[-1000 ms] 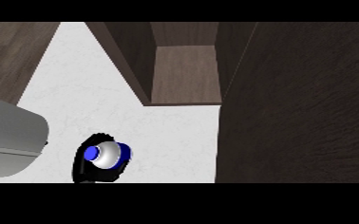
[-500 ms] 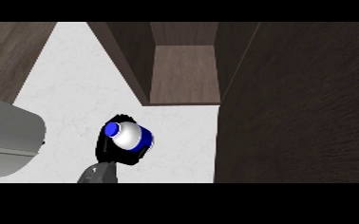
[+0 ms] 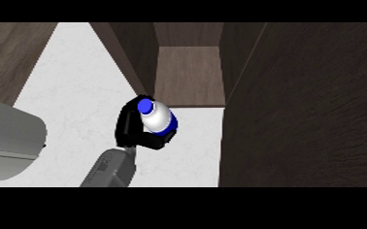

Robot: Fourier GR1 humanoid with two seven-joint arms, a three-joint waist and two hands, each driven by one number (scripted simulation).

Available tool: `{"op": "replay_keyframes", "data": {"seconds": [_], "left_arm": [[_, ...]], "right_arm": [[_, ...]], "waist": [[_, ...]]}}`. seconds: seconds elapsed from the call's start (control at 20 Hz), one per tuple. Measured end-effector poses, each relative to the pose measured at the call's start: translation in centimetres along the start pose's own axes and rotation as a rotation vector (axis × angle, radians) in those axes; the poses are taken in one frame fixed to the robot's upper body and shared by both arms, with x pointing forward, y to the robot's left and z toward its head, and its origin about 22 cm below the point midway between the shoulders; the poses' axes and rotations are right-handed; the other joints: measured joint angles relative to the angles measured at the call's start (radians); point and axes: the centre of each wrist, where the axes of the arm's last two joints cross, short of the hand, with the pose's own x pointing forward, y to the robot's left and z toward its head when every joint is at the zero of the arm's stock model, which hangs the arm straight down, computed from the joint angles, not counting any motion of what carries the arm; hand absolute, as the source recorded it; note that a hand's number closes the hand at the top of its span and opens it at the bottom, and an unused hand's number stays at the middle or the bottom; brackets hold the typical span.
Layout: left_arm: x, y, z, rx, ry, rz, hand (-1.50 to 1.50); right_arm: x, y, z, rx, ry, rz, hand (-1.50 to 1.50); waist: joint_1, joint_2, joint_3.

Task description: Pick up the bottled water, place it into the cabinet and close the cabinet

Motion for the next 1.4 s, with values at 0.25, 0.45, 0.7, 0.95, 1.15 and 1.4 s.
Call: {"op": "replay_keyframes", "data": {"seconds": [0.25, 0.45, 0.7, 0.95, 1.15, 1.4], "left_arm": [[1.8, -4.0, -2.7, -0.016, -0.012, -0.059, 1.5], [3.2, -6.8, -5.3, -0.014, -0.004, -0.106, 1.5], [4.6, -9.5, -8.2, 0.002, 0.007, -0.198, 1.5], [5.5, -10.2, -11.1, 0.062, 0.028, -0.241, 1.5], [5.7, -10.0, -12.9, 0.085, 0.053, -0.292, 1.5], [5.1, -9.1, -14.0, 0.116, 0.053, -0.455, 1.5]], "right_arm": [[-0.1, -0.3, -0.2, 0.006, -0.008, 0.009, -1.5], [-0.1, -0.7, -0.3, -0.005, -0.013, 0.022, -1.5], [0.0, -1.1, -0.1, 0.0, -0.011, 0.029, -1.5], [-0.2, -1.3, -0.3, -0.003, -0.025, 0.03, -1.5], [-0.2, -1.7, -0.1, 0.004, -0.029, 0.037, -1.5], [-0.4, -1.7, -0.3, 0.009, -0.043, 0.022, -1.5]], "waist": [[-0.008, 0.002, 0.0], [-0.015, 0.004, -0.001], [-0.027, 0.007, -0.001], [-0.036, 0.011, -0.001], [-0.039, 0.013, -0.001], [-0.048, 0.019, -0.001]]}}
